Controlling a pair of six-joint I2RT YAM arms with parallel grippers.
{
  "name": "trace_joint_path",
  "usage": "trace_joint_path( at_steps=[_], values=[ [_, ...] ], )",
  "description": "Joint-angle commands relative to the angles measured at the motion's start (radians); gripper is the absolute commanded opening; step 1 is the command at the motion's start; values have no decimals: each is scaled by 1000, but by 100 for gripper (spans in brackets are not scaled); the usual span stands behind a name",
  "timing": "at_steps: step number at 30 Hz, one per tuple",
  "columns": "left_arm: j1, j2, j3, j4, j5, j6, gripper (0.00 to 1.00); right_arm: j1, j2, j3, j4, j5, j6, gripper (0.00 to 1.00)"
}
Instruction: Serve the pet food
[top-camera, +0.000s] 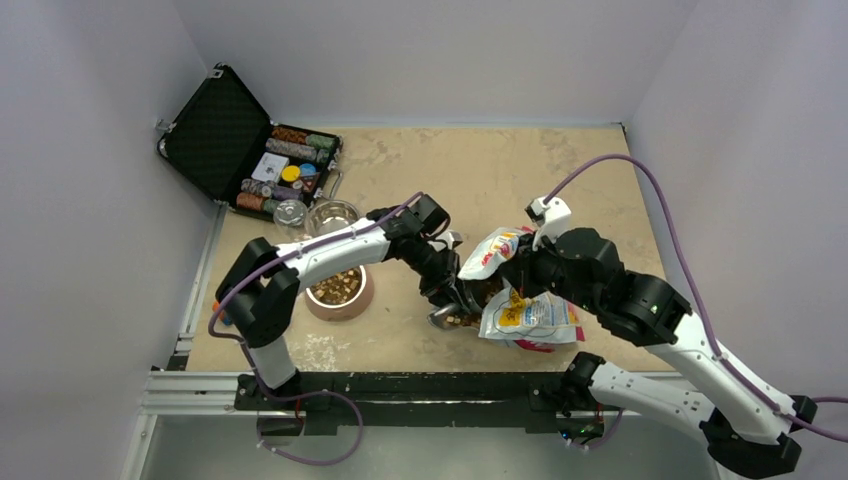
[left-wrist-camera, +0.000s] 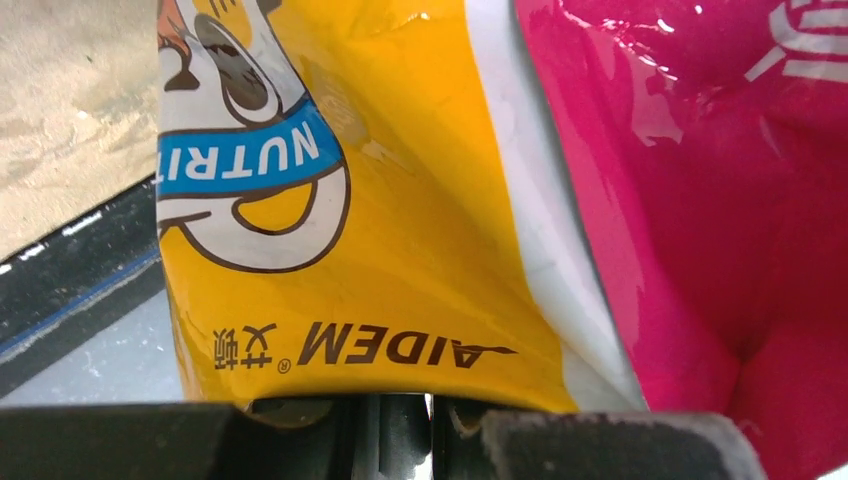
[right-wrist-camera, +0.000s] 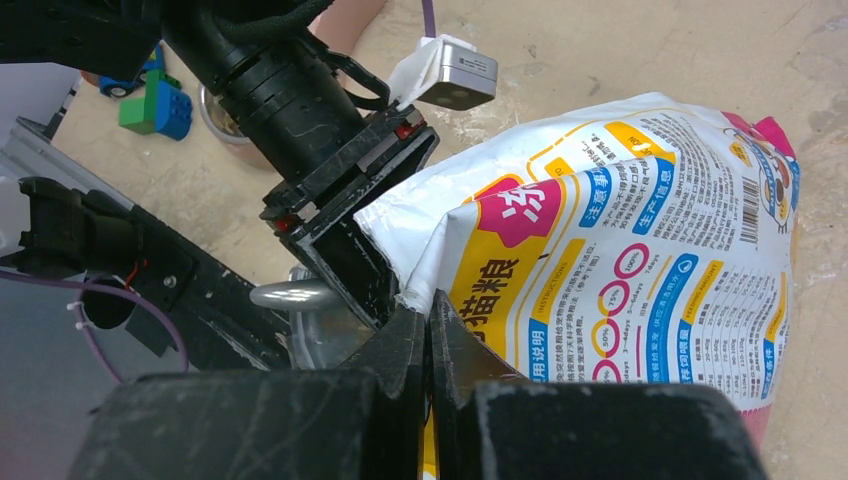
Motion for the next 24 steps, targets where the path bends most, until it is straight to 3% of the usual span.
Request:
trace_joint_path(
  at_steps=[1, 6, 13, 15, 17, 19, 21, 24],
  values=[
    [0, -76, -62, 184, -25, 108, 0, 1, -78, -4, 95, 94, 7, 0],
    [13, -280, -382, 609, 128, 29, 0, 0, -117, -32, 65, 127, 22, 0],
    [30, -494, -645, 869, 132, -91, 0, 1, -133, -34, 43, 145, 39, 0],
    [33, -457, -664, 1045, 68, -190, 0, 0, -128, -44, 67, 144, 38, 0],
    [36, -306, -569, 1261, 145, -336, 0, 0, -105, -23, 41, 155, 40, 0],
    [37, -254, -593, 1534, 152, -503, 0, 1, -100, 11, -24, 177, 61, 0],
    [52, -295, -667, 1537, 165, -494, 0, 1, -140, -9, -19, 192, 57, 0],
    [57, -397, -748, 1405, 184, -406, 0, 0, -179, -21, -11, 205, 49, 0]
  ],
)
